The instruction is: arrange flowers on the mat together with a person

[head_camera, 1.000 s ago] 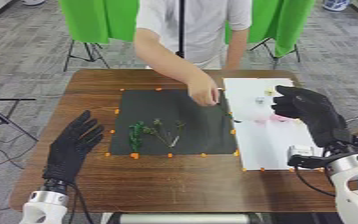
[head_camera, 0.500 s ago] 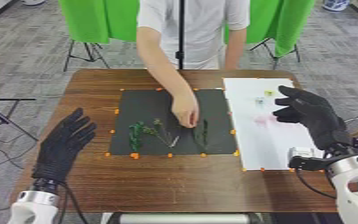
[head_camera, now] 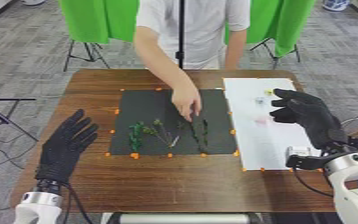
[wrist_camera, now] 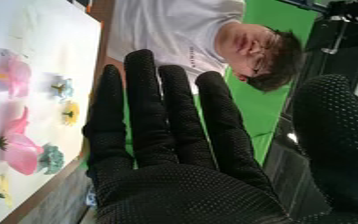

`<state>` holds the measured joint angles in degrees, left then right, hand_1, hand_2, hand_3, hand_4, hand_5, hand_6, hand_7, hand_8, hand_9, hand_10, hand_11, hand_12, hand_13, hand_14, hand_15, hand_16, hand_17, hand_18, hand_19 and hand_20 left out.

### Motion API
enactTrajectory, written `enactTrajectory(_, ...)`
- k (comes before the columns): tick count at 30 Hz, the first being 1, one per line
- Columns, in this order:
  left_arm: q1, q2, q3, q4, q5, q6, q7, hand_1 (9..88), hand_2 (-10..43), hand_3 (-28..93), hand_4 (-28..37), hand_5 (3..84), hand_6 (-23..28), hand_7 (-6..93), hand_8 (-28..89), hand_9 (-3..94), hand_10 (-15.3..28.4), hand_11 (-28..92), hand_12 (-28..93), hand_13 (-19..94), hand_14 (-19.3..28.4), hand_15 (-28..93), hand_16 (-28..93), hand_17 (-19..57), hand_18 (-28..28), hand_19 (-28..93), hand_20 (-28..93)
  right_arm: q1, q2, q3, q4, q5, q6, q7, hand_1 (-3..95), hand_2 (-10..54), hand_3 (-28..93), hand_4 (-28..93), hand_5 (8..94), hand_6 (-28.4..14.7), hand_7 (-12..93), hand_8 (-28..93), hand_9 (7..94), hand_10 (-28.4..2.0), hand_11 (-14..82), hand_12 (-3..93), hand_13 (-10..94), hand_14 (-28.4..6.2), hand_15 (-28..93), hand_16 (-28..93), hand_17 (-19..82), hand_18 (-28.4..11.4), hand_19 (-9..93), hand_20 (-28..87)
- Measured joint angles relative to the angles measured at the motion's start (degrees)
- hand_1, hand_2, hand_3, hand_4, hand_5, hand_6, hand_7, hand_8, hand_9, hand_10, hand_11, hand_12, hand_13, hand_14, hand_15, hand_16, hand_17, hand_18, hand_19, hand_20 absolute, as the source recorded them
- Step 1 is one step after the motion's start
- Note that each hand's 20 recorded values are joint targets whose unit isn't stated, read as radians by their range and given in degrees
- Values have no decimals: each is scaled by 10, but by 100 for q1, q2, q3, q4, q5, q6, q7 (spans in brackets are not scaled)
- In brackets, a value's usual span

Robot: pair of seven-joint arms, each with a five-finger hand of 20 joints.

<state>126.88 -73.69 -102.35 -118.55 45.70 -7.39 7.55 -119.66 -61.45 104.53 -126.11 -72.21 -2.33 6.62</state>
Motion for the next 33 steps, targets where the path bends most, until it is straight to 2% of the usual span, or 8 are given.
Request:
enactTrajectory(2, -19, 7, 2, 1, 2, -44, -24, 265, 26, 713, -253, 314, 24, 202, -98, 263, 119, 206, 176, 236, 142, 266, 16, -86, 222, 445, 104, 68, 6, -49, 40, -60, -1, 40, 191, 50, 848, -229, 418, -65, 181, -104, 436, -163, 200, 221, 380, -150, 486, 183, 132, -229, 623, 395)
enactTrajectory(5, -51, 47, 4, 1, 2, -93, -43, 265, 26, 713, -252, 317, 25, 201, -99, 264, 119, 206, 175, 236, 142, 267, 16, -86, 221, 445, 104, 186, 22, -134, 100, -283, 0, 59, 253, -10, 839, -239, 426, -55, 208, -117, 453, -156, 222, 218, 430, -139, 553, 179, 172, -221, 669, 404)
enactTrajectory(12, 19, 65, -62, -42, 2, -93, -62, 265, 25, 712, -252, 320, 26, 199, -98, 266, 121, 205, 174, 237, 142, 266, 15, -86, 222, 445, 103, 398, 104, -306, 175, -1956, -145, 69, 317, -93, 814, -281, 414, -45, 256, -142, 438, -134, 249, 217, 449, -123, 695, 176, 194, -208, 714, 403)
enactTrajectory(19, 20, 75, -73, -41, 0, -78, -44, 265, 25, 711, -252, 323, 27, 197, -97, 267, 121, 204, 174, 237, 143, 265, 15, -86, 221, 444, 103, 813, 634, -809, 544, -3308, -40, 43, 356, -95, 721, -283, 409, -45, 266, -143, 441, -127, 289, 221, 572, -111, 829, 172, 278, -205, 822, 417)
enactTrajectory(25, 38, 81, -65, -39, -1, -78, -26, 265, 25, 712, -253, 324, 28, 197, -96, 266, 121, 203, 174, 238, 143, 268, 15, -86, 221, 445, 104, 1196, 1109, -1233, 950, -4650, 261, 709, 359, -95, 721, -283, 405, -46, 273, -143, 430, -127, 293, 219, 576, -105, 833, 164, 285, -202, 832, 407)
enactTrajectory(33, 13, 76, -70, -28, 3, -86, -46, 265, 25, 711, -252, 324, 27, 197, -96, 267, 120, 204, 175, 238, 143, 269, 15, -86, 222, 446, 105, 1473, 1611, -1896, 1502, -6251, 742, 999, 358, -95, 744, -283, 437, -30, 315, -160, 478, -120, 314, 215, 614, -98, 832, 160, 301, -199, 840, 389)
